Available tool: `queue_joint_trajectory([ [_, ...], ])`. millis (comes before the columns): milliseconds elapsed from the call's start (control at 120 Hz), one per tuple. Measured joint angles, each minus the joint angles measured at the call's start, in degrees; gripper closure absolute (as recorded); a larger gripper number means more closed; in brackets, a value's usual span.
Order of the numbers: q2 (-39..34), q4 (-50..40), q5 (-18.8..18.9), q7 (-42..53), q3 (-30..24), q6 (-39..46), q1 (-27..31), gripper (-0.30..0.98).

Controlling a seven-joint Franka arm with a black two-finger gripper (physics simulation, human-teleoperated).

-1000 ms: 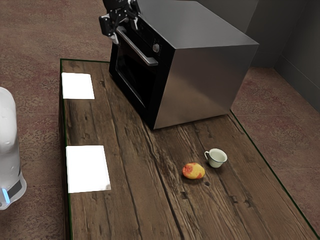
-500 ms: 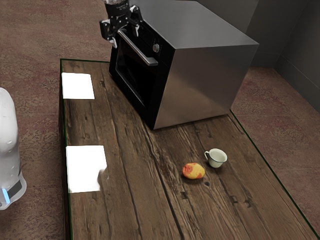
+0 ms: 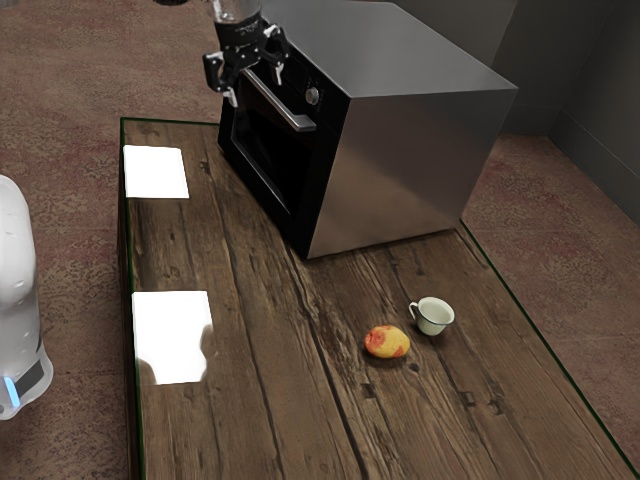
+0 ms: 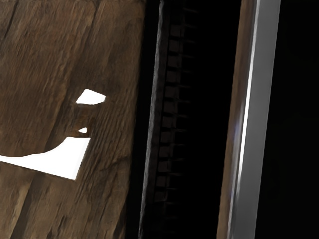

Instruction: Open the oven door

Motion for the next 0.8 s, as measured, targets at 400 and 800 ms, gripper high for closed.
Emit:
queue_joint_trajectory([
  [400,0.02,-1.87,-0.15,1.79,0.11,1.43,0.18,0.00],
  [800,0.29,-2.42,-0.20,2.72,0.18,3.15,0.10,0.00],
])
